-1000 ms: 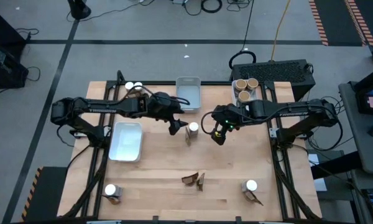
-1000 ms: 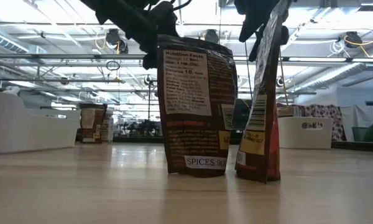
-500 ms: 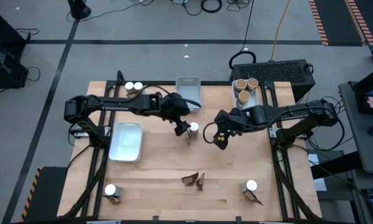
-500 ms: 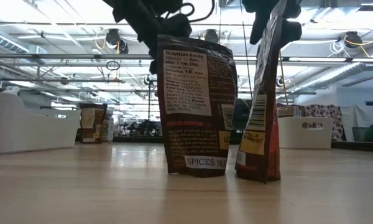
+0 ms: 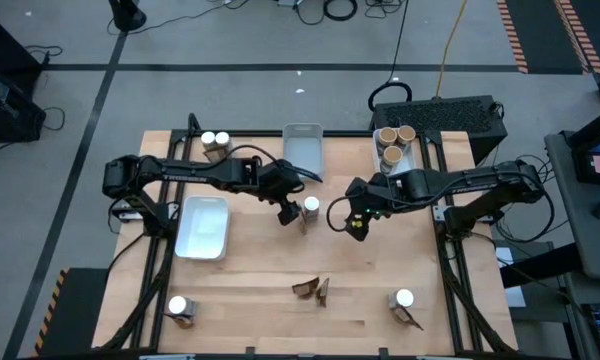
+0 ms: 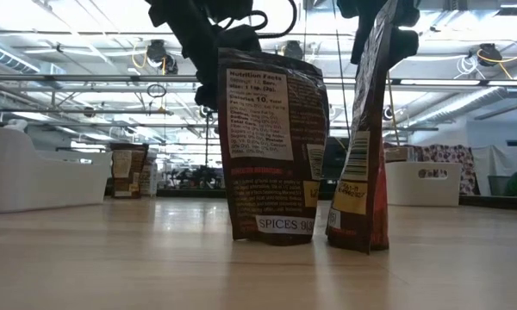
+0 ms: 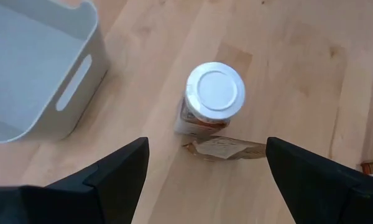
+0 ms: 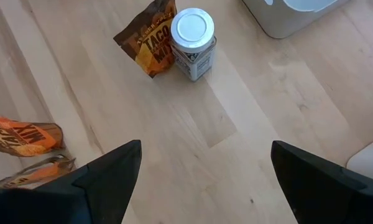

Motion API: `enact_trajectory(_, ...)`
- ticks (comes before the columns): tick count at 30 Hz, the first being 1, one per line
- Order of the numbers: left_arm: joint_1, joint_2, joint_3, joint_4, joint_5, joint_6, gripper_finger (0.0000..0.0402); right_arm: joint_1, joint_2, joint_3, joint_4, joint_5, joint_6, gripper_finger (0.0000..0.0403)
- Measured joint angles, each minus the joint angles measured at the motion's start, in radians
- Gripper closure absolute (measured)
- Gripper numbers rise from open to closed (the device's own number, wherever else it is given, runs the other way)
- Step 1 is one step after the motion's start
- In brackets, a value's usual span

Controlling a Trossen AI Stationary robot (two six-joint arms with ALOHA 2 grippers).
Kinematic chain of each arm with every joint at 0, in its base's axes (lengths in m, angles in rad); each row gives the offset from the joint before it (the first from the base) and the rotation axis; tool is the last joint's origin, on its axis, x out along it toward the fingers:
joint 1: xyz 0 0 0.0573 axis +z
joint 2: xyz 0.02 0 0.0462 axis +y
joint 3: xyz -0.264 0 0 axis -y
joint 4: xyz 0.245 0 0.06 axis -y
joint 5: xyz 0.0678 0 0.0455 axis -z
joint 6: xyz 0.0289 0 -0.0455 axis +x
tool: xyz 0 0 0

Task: Sort spices by type
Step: Put the orange spice pack into the gray bin

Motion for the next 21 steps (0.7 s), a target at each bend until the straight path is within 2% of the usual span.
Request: enact_trajectory(21, 0.009, 0.0, 0.0, -0.06, -0.013, -0.173, 0.0075, -0.004, 0.0, 0.0, -0.003, 0.0, -0.05, 0.0062)
